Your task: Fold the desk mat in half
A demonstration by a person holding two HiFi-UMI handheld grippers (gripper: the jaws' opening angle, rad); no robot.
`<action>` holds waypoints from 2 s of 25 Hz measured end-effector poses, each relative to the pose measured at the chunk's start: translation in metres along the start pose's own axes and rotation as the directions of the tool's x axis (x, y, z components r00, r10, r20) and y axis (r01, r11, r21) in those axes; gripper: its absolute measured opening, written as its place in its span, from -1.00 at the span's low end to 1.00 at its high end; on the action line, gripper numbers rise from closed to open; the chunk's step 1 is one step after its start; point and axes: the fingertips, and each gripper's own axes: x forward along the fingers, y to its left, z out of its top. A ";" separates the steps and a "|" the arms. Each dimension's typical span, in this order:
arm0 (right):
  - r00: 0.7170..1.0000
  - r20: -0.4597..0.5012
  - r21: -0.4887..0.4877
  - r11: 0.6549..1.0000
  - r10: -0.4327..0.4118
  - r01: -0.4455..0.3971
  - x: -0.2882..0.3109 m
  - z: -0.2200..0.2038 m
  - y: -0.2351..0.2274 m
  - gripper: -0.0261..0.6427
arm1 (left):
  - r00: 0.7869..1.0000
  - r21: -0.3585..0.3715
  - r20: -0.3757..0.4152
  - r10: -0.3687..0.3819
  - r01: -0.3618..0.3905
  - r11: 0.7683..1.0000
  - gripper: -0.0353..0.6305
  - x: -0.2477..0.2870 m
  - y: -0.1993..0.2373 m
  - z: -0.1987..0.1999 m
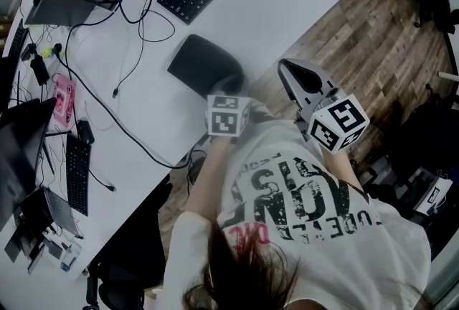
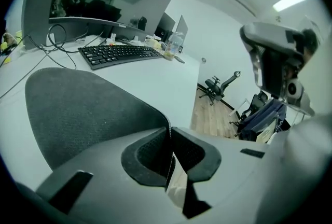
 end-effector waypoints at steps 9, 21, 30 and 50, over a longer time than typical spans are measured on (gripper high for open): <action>1.000 0.003 -0.001 1.000 -0.014 0.014 -0.003 -0.002 0.001 -0.92 | 0.998 0.008 -0.008 -0.063 0.063 0.998 -0.44 0.002 -0.013 -0.002; 1.000 0.010 -0.002 1.000 -0.025 0.025 -0.008 -0.001 0.002 -0.92 | 0.993 -0.078 0.087 -0.077 0.084 0.993 -0.44 -0.016 -0.015 0.019; 1.000 0.018 -0.010 1.000 -0.026 0.026 -0.012 -0.001 0.005 -0.92 | 0.988 -0.091 0.151 -0.044 0.058 0.994 -0.61 -0.031 -0.012 0.031; 0.999 0.036 -0.023 0.999 -0.030 0.031 -0.018 0.000 0.012 -0.92 | 0.974 -0.060 0.227 0.019 -0.006 0.998 -0.88 -0.053 -0.006 0.047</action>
